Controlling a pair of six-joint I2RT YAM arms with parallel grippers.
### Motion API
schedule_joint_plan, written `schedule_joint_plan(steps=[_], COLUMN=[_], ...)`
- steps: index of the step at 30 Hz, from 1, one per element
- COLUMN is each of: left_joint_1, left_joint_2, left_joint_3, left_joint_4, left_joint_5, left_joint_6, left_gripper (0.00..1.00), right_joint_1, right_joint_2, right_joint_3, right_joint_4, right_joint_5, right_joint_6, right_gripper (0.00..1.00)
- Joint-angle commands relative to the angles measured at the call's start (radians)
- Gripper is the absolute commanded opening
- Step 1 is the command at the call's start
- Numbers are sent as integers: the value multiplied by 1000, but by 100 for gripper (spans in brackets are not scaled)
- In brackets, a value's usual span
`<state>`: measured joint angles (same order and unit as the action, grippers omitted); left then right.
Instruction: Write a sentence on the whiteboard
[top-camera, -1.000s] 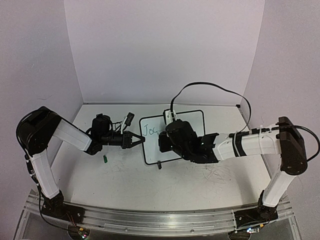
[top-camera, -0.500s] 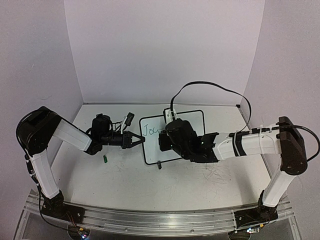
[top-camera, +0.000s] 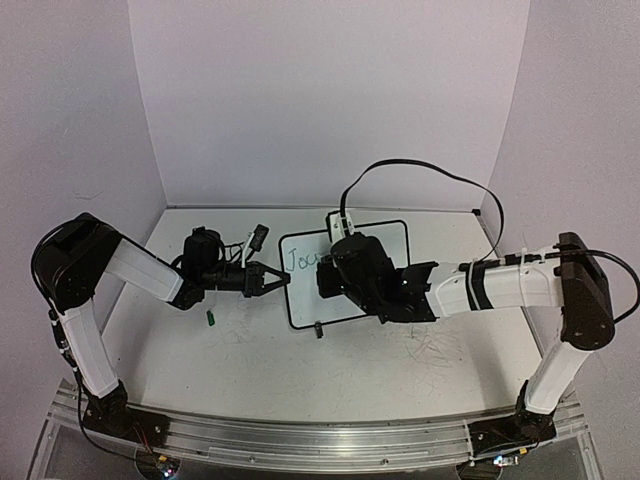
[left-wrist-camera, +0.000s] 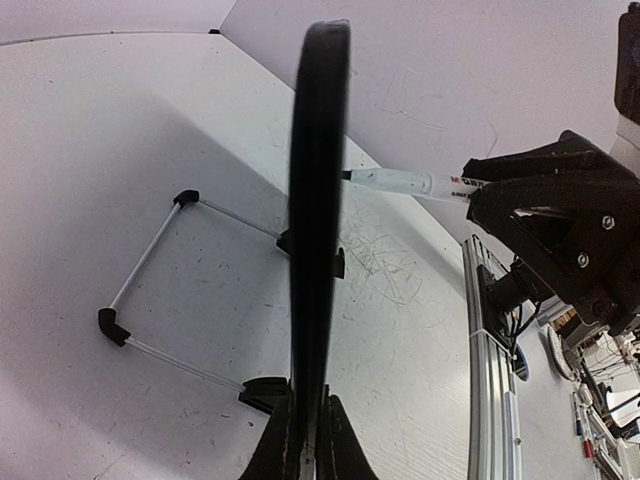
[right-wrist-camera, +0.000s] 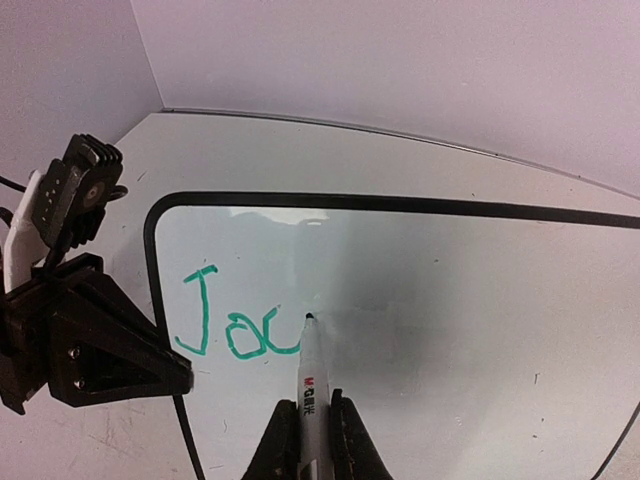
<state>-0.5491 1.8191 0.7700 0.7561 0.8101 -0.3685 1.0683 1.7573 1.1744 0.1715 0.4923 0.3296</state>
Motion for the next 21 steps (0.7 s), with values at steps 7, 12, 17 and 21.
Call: schedule_joint_plan(steps=[7, 12, 17, 21], left_joint_1=[-12, -12, -12, -13], left_joint_2=[-39, -36, -36, -39], left_joint_3=[-6, -6, -5, -7], left_joint_4=[13, 13, 13, 13], left_joint_5=[30, 32, 31, 31], left_joint_6=[16, 16, 16, 16], left_gripper=[0, 0, 0, 0], right_joint_1=[-6, -5, -2, -2], right_joint_2=[-15, -16, -16, -19], right_joint_3=[15, 1, -5, -17], right_joint_4=[-35, -42, -47, -52], right_joint_5=[5, -4, -7, -8], right_joint_6=[25, 45, 54, 65], right_gripper=[0, 0, 0, 0])
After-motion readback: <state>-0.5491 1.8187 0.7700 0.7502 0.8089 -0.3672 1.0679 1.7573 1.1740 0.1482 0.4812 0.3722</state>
